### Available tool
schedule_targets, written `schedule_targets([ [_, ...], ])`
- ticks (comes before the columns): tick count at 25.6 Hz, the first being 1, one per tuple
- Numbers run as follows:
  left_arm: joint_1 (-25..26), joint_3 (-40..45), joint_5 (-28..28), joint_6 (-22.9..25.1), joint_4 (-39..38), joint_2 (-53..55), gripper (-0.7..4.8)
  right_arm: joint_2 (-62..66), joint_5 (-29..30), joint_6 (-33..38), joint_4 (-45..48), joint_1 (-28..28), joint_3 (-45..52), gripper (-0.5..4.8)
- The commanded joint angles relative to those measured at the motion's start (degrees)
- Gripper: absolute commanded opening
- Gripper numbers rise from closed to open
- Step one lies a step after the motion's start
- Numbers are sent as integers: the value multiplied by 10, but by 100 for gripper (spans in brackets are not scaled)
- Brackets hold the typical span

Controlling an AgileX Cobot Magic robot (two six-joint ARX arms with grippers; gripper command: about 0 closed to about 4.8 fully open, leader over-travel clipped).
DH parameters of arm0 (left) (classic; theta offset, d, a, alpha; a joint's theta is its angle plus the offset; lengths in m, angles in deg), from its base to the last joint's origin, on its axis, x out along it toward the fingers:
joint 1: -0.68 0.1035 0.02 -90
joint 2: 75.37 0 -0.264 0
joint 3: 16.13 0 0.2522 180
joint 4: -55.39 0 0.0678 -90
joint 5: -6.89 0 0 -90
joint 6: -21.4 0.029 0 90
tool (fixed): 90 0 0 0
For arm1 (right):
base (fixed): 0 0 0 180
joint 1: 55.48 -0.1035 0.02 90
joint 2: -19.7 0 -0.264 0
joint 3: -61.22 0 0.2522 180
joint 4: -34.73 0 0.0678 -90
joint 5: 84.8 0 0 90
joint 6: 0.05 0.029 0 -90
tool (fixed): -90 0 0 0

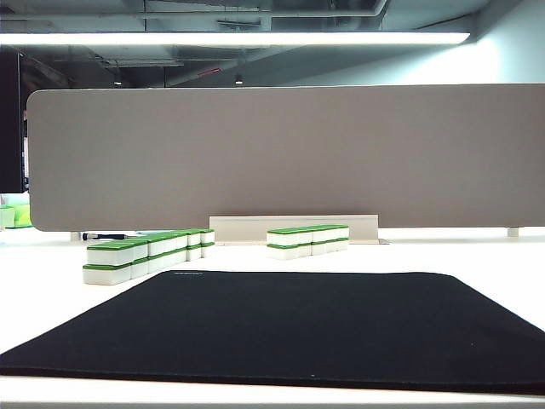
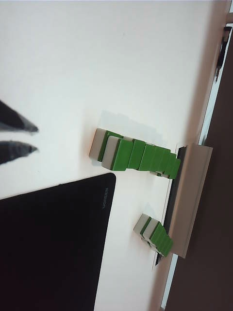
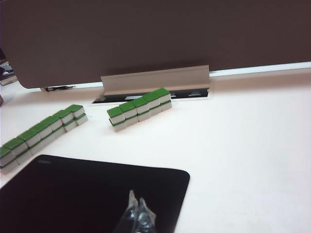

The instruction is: Take a mahjong tile from the mahjong wall and then place it on the table close to you.

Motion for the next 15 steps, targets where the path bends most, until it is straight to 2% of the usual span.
schedule_targets([
  [1, 0, -2, -16, 0, -4, 0, 25, -3, 22, 4, -27, 0, -36, -2],
  [9, 0, -2, -23, 0, -4, 0, 25, -3, 48, 5, -89, 0, -93, -2],
  [15, 0, -2, -23, 0, -4, 0, 25, -3, 103, 28, -121, 0, -100, -2],
])
